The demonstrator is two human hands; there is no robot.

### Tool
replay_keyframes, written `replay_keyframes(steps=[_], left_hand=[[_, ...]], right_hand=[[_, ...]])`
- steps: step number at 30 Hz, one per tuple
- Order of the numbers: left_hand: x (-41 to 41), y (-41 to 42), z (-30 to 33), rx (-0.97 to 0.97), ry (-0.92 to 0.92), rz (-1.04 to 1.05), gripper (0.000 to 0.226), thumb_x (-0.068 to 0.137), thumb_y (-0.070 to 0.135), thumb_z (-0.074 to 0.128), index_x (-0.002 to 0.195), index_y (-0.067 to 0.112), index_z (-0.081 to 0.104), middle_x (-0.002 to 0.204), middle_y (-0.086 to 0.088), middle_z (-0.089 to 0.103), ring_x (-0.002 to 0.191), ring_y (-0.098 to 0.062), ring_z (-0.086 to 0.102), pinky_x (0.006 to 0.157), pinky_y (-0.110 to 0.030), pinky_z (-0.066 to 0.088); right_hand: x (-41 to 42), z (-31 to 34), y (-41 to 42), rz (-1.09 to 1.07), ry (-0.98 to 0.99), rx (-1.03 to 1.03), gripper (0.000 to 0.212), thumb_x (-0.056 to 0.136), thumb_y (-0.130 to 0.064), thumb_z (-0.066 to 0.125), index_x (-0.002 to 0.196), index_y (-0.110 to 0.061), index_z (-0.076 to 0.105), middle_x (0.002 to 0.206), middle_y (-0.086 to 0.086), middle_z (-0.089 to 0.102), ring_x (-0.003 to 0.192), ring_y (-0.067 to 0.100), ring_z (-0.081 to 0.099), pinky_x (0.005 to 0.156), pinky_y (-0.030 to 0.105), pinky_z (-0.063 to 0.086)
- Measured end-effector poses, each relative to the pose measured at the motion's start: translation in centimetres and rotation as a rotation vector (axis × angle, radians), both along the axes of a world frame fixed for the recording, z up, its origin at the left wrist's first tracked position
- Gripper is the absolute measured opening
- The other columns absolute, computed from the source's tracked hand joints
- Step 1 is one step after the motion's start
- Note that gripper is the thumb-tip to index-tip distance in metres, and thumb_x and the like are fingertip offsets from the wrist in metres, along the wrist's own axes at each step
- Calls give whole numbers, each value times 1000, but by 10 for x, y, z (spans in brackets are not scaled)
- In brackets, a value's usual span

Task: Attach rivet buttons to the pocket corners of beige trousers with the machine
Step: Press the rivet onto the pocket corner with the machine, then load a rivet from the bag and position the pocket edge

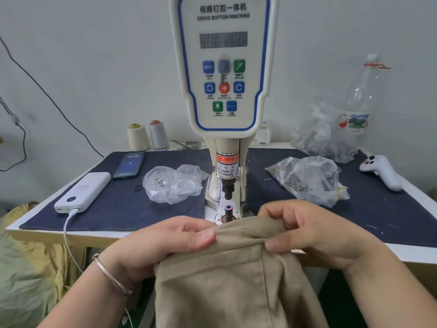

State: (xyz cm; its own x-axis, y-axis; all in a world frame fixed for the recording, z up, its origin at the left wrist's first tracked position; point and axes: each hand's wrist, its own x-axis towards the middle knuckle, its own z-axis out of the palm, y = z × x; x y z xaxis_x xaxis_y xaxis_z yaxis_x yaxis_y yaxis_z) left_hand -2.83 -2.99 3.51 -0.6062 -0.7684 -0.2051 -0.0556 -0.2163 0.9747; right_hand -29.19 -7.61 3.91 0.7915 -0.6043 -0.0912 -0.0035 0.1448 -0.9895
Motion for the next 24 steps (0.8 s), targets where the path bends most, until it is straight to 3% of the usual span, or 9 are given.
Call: replay_keyframes(steps=[3,6,9,13,15,17,19,22,24], left_hand=[[-3,-2,7,-39,-60,-93,66,72,42,87,118,0,66,109,-15,69,96,-26,65,88,-34,51],[-11,-5,6,-99,-52,-56,40,67,24,90,94,0,72,91,-15,69,84,-26,64,87,-36,49],[-17,-6,-4,-46,61,49,13,61,8,76,68,7,65,70,-9,63,64,-22,61,70,-30,50],[-15,-9,-16,48,184,229,24,49,6,71,71,0,64,66,-12,61,55,-21,58,55,-25,49],[-10,-10,-18,59,201,293,28,48,8,73,74,0,68,67,-15,60,56,-22,59,54,-26,50],[-2,-12,-21,81,182,366,42,45,12,81,81,-3,67,73,-19,59,62,-27,58,57,-29,49],[6,-15,-25,98,130,444,62,41,17,89,91,-9,64,82,-22,55,69,-30,54,60,-32,47],[18,-19,-29,104,110,557,65,53,12,80,99,-25,53,86,-28,60,73,-34,60,63,-35,52],[26,-21,-29,113,94,587,70,57,16,80,111,-22,55,99,-36,61,87,-41,60,78,-43,49]], right_hand=[[15,-1,3,-50,-74,42,13,77,-10,74,84,-11,63,80,10,64,69,17,61,62,24,49],[25,1,5,-109,-49,3,11,77,-12,73,84,-14,64,82,16,64,70,20,62,65,26,49],[23,4,3,-228,68,-98,19,75,-15,81,83,-15,64,81,16,67,71,21,62,64,26,47],[-2,6,-17,-571,418,-477,9,80,-23,77,80,-18,69,81,-2,73,77,9,67,74,26,52],[-29,3,-36,-944,707,-746,10,85,-27,71,76,-25,67,74,-7,69,74,12,63,67,32,51],[-54,1,-54,-1121,962,-861,12,89,-24,63,77,-26,65,78,-5,68,74,19,60,61,33,49],[-67,-3,-71,-1053,1173,-835,19,91,-15,54,86,-26,68,91,2,69,80,25,60,60,32,46],[-67,-9,-92,-821,1451,-820,36,91,-5,48,112,-25,69,112,5,66,96,27,62,70,30,48],[-62,-10,-101,-721,1518,-818,39,91,-4,49,118,-26,67,118,4,63,104,26,61,75,30,48]])
